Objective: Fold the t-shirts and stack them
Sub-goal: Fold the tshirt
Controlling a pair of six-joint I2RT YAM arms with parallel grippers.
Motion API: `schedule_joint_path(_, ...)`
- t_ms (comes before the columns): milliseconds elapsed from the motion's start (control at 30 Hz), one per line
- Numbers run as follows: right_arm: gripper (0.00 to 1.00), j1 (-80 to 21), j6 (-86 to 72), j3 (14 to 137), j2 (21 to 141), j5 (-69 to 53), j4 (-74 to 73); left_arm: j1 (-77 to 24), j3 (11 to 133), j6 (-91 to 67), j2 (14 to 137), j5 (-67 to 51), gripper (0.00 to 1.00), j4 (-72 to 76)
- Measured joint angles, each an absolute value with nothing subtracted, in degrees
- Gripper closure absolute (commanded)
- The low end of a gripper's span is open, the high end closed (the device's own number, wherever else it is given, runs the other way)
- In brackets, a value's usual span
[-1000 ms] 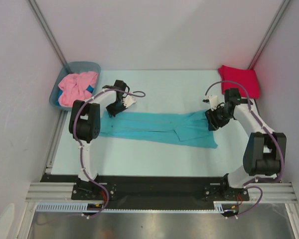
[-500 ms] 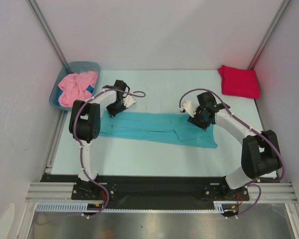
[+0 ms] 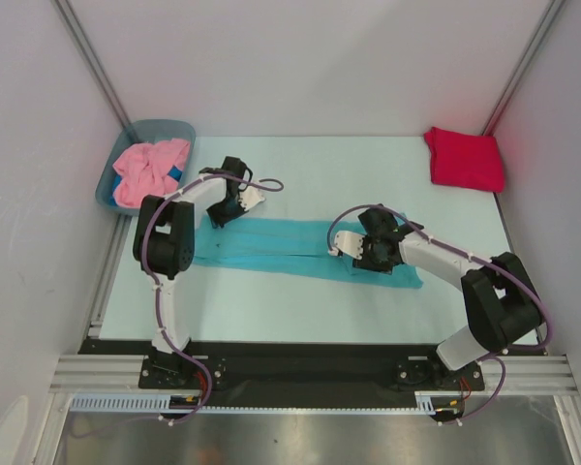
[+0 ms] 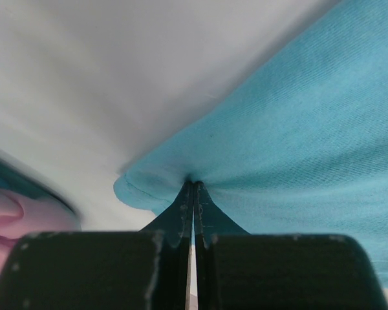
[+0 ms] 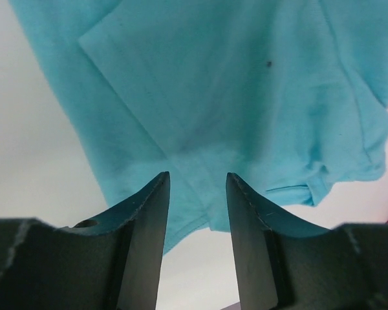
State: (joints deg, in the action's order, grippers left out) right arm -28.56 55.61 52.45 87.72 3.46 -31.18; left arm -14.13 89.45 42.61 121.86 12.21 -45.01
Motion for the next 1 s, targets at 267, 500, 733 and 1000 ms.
schedule_joint_path(267,0.60,-31.3,55.6,51.4,87.7,3.7,-30.8,-14.1,88.0,42.7,121.0,12.2,0.99,-43.5)
schedule_joint_path(500,0.62,-32.7,54.9,51.1,87.7,3.7,-29.6,-14.1,86.2,42.7,120.0,12.2,1.00,-41.7)
schedule_joint_path(733,0.60,-32.9,54.1,49.2,88.9,3.7,-28.4,-14.1,86.1,42.7,119.9,12.3,1.00,-41.4)
schedule_joint_path(1000,0.61,-33.1,53.5,49.0,90.2,4.2,-27.3,-14.2,86.1,42.7,119.9,12.3,1.00,-41.4)
